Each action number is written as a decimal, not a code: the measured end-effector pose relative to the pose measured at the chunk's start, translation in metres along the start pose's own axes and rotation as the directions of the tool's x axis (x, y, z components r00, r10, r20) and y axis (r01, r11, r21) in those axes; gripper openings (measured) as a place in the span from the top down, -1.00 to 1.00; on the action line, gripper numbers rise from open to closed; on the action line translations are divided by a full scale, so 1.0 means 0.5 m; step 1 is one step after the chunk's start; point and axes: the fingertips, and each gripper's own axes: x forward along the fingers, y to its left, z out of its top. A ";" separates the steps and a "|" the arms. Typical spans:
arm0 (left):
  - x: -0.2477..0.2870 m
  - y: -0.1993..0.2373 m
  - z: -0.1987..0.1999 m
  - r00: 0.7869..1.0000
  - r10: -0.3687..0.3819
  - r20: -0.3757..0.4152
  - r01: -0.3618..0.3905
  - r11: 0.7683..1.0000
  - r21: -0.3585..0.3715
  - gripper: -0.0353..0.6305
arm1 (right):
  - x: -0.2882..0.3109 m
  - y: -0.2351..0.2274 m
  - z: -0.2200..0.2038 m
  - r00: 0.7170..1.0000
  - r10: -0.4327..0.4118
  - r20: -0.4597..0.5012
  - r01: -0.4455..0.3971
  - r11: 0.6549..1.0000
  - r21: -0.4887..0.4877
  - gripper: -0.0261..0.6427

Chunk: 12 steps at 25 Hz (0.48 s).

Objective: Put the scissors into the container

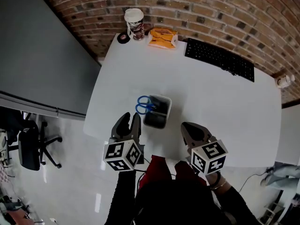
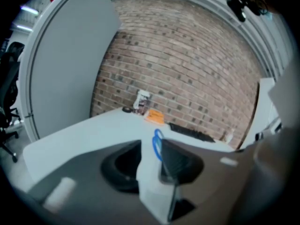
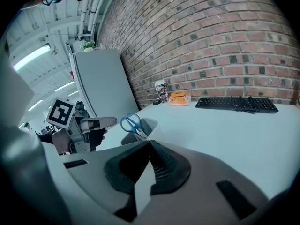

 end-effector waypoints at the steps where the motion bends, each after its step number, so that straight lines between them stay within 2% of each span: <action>1: -0.008 -0.002 -0.002 1.000 0.010 0.004 -0.010 1.000 0.001 0.49 | -0.004 -0.001 -0.001 1.000 0.007 0.002 -0.007 1.000 -0.004 0.89; 6: -0.050 -0.018 -0.010 0.998 0.063 0.028 -0.063 0.998 0.004 0.52 | -0.024 0.003 0.000 0.999 0.052 0.014 -0.051 0.998 -0.032 0.89; 12: -0.105 -0.037 -0.021 0.989 0.130 0.070 -0.130 0.991 0.000 0.78 | -0.054 0.016 0.001 0.994 0.103 0.027 -0.101 0.992 -0.074 0.89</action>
